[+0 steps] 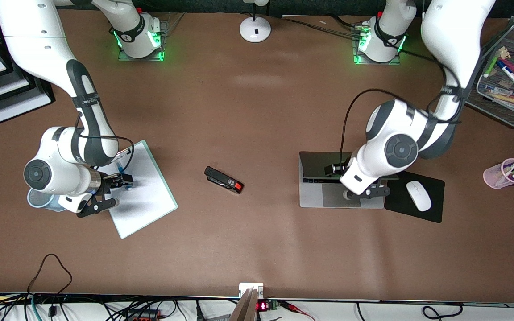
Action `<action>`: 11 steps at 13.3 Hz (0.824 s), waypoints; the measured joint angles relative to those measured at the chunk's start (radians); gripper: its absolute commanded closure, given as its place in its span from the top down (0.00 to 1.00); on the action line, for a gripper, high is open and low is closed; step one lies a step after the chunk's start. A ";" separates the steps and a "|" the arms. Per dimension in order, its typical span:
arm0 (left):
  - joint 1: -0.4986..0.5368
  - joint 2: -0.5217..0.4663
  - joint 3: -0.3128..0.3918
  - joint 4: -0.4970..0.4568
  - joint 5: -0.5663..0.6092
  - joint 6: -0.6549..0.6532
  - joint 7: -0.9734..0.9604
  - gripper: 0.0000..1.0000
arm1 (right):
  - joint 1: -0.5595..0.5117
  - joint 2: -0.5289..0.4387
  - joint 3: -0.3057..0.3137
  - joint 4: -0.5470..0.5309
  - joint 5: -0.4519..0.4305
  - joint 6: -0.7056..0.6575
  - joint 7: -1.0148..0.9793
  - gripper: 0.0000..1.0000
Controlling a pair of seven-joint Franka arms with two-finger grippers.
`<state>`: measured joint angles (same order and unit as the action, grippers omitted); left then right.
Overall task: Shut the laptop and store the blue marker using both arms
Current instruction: 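Push the laptop lid shut with the left gripper while the right gripper grasps the marker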
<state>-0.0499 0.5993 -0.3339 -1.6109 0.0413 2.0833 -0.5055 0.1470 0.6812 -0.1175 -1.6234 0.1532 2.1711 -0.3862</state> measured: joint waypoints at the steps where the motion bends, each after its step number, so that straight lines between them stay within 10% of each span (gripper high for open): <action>1: 0.000 0.025 0.001 0.002 0.000 0.038 0.000 1.00 | 0.000 0.006 0.000 0.000 -0.004 0.004 -0.002 0.76; 11: -0.003 0.203 0.008 0.075 0.078 0.122 0.000 1.00 | 0.012 0.022 0.000 -0.002 -0.042 0.008 -0.009 0.59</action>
<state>-0.0525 0.8020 -0.3256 -1.5359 0.1195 2.2051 -0.5050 0.1592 0.7034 -0.1173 -1.6251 0.1114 2.1796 -0.3955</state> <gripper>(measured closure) 0.000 0.357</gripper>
